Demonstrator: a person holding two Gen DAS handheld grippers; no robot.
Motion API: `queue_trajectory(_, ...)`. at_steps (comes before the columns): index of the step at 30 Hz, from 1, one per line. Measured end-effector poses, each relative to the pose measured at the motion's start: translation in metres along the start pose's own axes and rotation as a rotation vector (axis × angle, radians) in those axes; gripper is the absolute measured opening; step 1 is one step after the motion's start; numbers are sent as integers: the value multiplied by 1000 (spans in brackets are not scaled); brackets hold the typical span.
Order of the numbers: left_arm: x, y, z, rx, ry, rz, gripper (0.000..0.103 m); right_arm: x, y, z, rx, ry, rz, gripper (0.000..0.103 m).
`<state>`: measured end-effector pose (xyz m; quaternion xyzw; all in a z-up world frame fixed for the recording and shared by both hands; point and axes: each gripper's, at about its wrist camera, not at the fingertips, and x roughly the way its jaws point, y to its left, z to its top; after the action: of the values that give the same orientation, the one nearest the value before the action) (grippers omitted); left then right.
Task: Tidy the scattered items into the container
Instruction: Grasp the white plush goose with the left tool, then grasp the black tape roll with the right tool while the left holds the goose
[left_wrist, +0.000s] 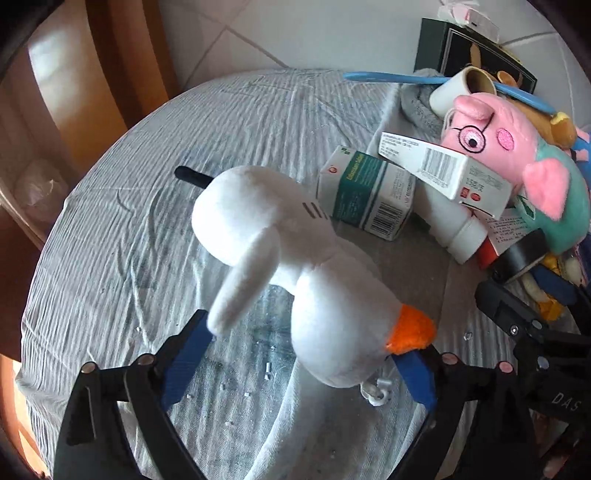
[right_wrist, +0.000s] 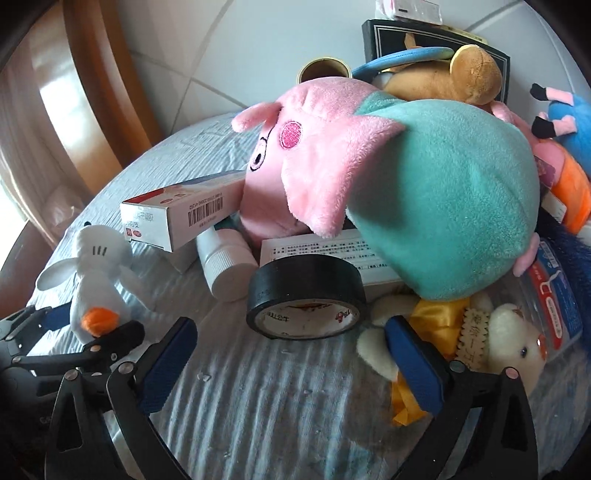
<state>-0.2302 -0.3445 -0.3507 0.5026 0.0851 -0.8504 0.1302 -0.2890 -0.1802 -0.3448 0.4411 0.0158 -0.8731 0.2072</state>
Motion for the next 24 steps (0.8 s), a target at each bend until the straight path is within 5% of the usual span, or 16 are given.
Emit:
queue_trajectory(4,-3,-3,-5,-1,10,-37,103,-2,-2,1,12,-3,23,101)
queue_trajectory(8,-11,-5,-6,-24,35,-57,92,-18,-6,4,56,-27,29,79)
queue_trajectory(12,-14,2,4,-127,0,-70,92,-39,-12,5,85,-98,76,76)
queue_trajectory(15,-11,-9,7,-118,-8,-47,92,-33,-13,5,63,-78,75,70)
queue_trajectory(17,-3,-14,8,-103,9,-36,91,-22,-19,4,76,-39,87,56)
queue_trajectory(24,0,-15,12,-105,8,-45,85,-8,-25,-4,81,-11,93,57)
